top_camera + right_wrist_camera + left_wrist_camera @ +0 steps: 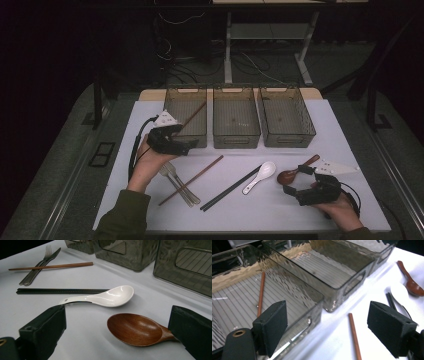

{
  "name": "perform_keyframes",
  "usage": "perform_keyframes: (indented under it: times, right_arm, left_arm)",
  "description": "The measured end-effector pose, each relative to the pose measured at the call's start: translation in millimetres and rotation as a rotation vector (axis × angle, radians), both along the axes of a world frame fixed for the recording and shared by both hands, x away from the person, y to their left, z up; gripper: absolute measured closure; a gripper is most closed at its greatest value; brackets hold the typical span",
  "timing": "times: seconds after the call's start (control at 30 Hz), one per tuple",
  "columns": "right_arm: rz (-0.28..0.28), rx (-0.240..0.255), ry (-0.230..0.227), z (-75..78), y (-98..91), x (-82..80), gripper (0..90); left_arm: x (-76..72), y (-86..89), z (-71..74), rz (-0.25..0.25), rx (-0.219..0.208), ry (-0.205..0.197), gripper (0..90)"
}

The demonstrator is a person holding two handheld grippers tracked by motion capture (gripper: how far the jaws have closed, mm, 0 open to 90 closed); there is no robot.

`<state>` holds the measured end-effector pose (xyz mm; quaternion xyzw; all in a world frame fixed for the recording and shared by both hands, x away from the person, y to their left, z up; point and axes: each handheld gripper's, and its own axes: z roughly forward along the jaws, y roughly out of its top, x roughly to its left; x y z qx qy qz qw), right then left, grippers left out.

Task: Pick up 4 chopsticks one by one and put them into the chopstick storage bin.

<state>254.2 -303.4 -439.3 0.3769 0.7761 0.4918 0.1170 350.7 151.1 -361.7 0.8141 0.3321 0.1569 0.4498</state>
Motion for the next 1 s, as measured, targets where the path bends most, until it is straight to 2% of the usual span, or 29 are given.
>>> perform_keyframes:
  times: [0.57,0.7,0.8,0.9,1.0]
  right_arm:
    - [-0.001,-0.002,-0.001,0.1,0.2,-0.3,1.5]
    - [0.003,-0.006,-0.005,-0.3,0.4,-0.3,1.5]
    - [0.002,-0.006,-0.006,-0.1,0.6,-0.7,1.5]
    - [0.001,-0.010,-0.006,0.3,0.4,-1.1,1.5]
    - [0.001,-0.009,-0.009,0.5,0.6,-1.5,1.5]
  left_arm:
    - [-42.1,10.6,-30.2,-0.016,-0.008,0.005,16.2]
    - [-53.0,15.0,-35.6,-0.027,-0.018,0.013,21.6]
    - [-61.1,17.0,-40.3,-0.039,-0.024,0.014,28.9]
    - [-68.2,18.4,-45.6,-0.056,-0.016,0.014,40.2]
    - [-72.3,19.0,-51.8,-0.061,-0.015,0.032,49.1]
